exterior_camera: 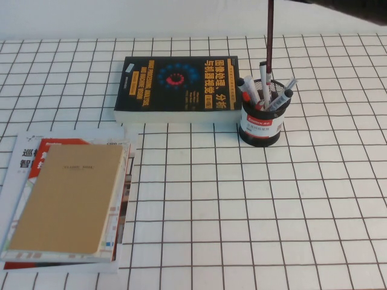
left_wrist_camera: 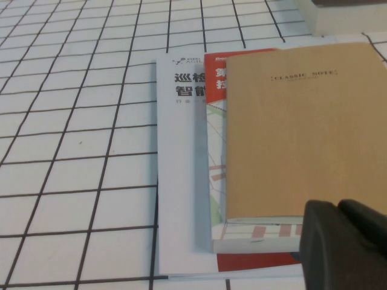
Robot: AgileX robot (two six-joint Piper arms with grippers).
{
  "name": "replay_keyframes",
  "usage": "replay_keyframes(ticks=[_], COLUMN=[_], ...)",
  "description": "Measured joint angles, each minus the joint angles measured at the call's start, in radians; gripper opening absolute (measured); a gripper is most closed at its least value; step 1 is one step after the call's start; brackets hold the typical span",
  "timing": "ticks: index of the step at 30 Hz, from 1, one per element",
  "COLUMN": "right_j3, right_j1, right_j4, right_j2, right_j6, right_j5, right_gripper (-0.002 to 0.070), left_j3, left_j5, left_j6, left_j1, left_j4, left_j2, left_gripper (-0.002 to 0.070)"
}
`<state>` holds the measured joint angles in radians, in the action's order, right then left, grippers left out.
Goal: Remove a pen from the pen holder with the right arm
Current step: 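Take a marker out of the pen holder and lay it on the table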
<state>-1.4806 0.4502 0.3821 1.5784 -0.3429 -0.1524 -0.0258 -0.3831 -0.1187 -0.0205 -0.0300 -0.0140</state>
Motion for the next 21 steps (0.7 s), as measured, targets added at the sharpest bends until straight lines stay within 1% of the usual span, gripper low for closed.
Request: replay_keyframes(ticks=[3,7,11,15,18,21], right_j3=[0.0,-0.002,-0.002,-0.002,-0.002,-0.002], right_j1=[0.0,0.0,0.004,0.041,0.086,0.144], right_j4=[-0.004,-0.007,-0.016,-0.021,-0.025,-0.025], right_j2=[-0.062,-0.119,-0.127,-0.096,-0.055,0.004], right_j6=[0.052,0.161,0.291,0.409,0.458,0.486], right_j5=[-0.097,-0.251,-0.444,-0.606,-0.662,-0.66], right_gripper=[0.0034,0.0034,0.0034,0.0034,0.0034,0.0034], left_j3=[0.0,0.0,0.0,0.0,0.0,0.0], left_j5=[0.0,0.0,0.0,0.0,0.0,0.0], left_j6=[0.0,0.0,0.0,0.0,0.0,0.0], left_j1=[0.0,0.0,0.0,0.0,0.0,0.0], left_j4=[0.0,0.0,0.0,0.0,0.0,0.0], left_j2=[0.0,0.0,0.0,0.0,0.0,0.0], left_gripper=[-0.0004,-0.0004,-0.0004,-0.0004,-0.0004,-0.0004])
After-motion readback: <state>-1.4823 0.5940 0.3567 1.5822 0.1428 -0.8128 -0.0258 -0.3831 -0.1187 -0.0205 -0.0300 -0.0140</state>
